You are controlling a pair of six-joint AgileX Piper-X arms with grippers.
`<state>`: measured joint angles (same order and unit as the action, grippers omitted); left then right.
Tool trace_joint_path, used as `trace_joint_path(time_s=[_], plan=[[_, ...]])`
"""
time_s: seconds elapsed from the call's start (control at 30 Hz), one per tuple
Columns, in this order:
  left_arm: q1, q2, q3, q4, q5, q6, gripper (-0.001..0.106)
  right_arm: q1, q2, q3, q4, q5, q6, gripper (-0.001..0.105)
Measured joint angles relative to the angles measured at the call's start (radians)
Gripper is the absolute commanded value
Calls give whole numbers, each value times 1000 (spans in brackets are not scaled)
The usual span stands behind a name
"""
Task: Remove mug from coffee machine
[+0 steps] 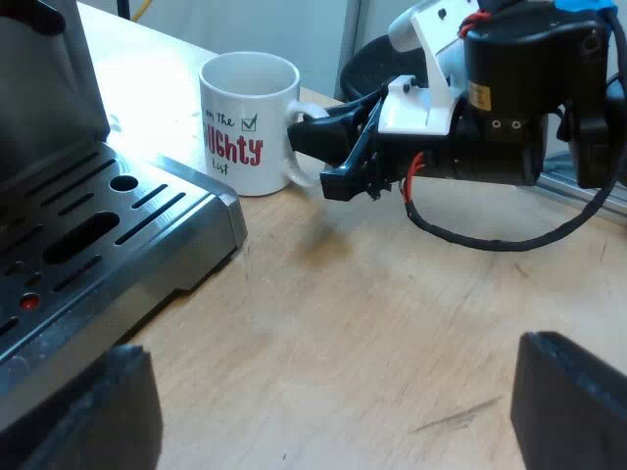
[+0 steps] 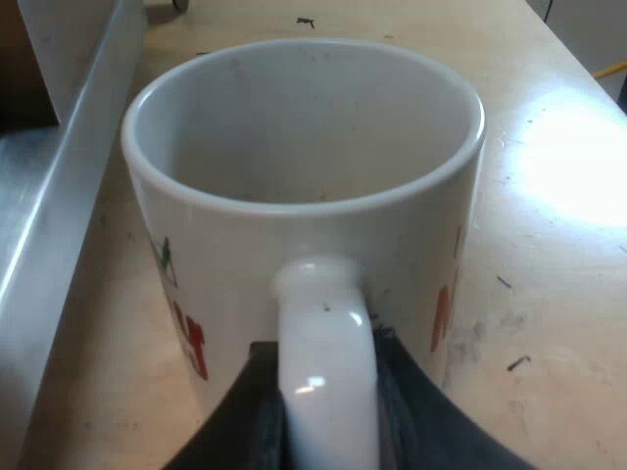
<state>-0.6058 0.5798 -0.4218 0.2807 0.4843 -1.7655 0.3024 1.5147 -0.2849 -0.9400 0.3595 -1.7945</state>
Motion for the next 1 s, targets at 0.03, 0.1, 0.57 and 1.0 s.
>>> trace_joint_path(time_s=[0.03, 0.1, 0.57, 1.0], plan=[[0, 0, 0, 0, 0, 0, 79, 0, 7, -4, -2, 0, 0, 0], [0, 0, 0, 0, 0, 0, 79, 0, 17, -9, -7, 0, 0, 0], [0, 0, 0, 0, 0, 0, 79, 0, 21, -8, -12, -5, -1, 48], [0, 0, 0, 0, -7, 0, 79, 15, 12, -13, 60, -5, -6, 61]])
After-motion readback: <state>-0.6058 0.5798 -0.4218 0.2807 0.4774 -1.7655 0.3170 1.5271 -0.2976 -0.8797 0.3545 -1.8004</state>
